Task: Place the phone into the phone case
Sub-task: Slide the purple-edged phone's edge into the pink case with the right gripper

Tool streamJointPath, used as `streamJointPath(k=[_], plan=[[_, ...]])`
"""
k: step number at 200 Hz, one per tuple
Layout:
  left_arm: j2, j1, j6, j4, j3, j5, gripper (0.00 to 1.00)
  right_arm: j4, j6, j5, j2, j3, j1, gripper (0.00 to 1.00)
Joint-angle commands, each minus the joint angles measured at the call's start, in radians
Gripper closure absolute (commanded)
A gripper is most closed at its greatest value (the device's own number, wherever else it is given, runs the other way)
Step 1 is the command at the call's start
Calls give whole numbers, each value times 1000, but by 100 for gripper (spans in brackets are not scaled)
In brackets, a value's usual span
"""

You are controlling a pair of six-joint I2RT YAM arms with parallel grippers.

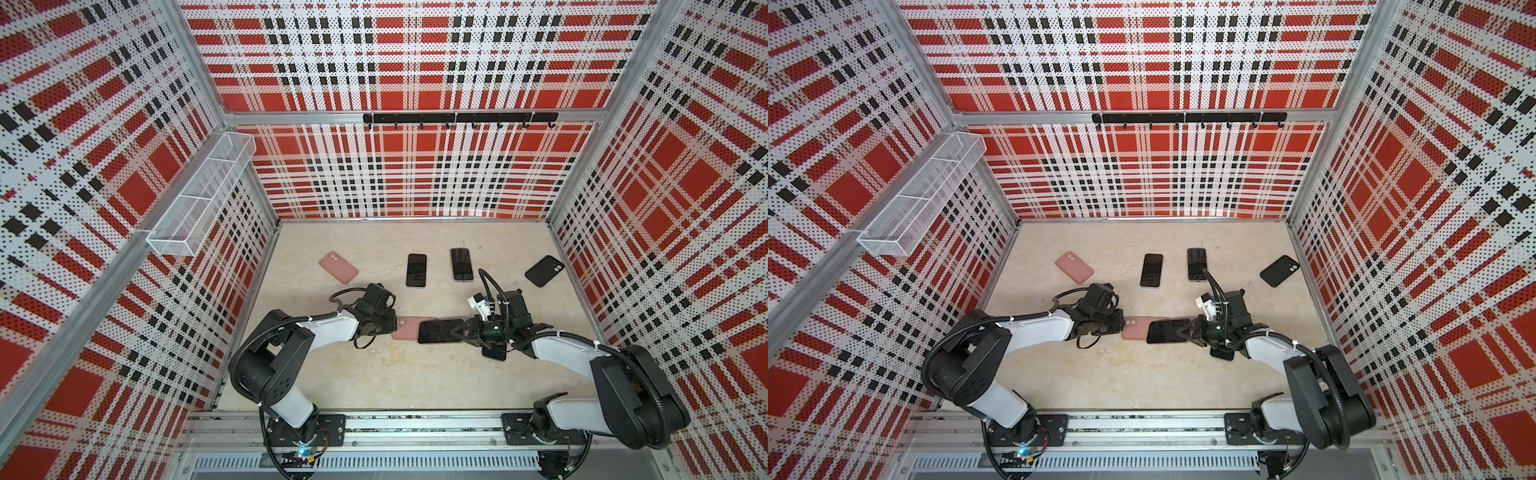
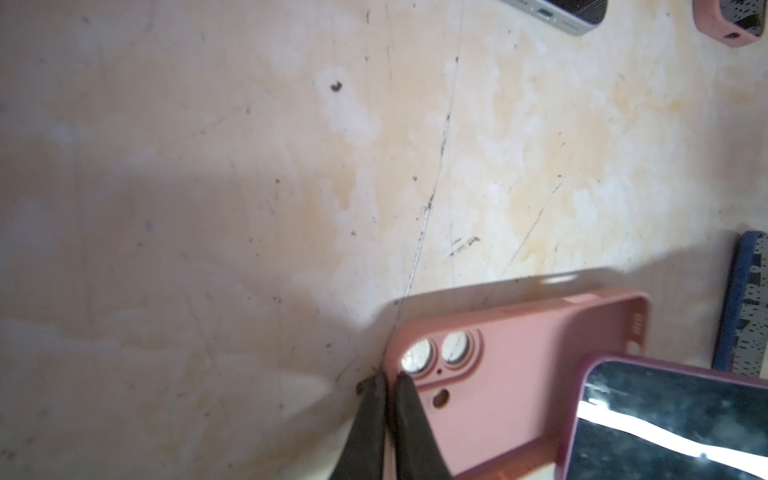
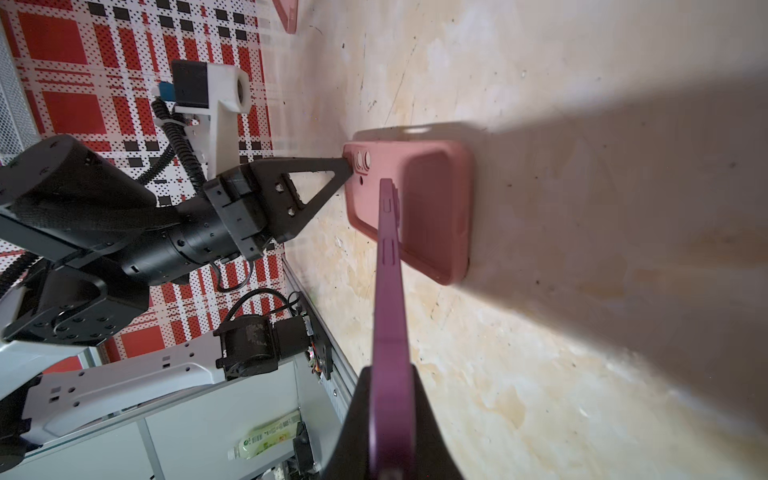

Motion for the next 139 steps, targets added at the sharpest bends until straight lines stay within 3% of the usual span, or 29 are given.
streamJointPath(k=[1,22,139], plan=[[-23,-6,-2,0,-1,4,84,27,-48,-6,31,51,9,100],[-27,-7,-2,0,3,11,78,-3,-75,1,60,75,8,100],[-34,-6,-20,36,-18,44,78,-40,-125,27,179,115,9,100]])
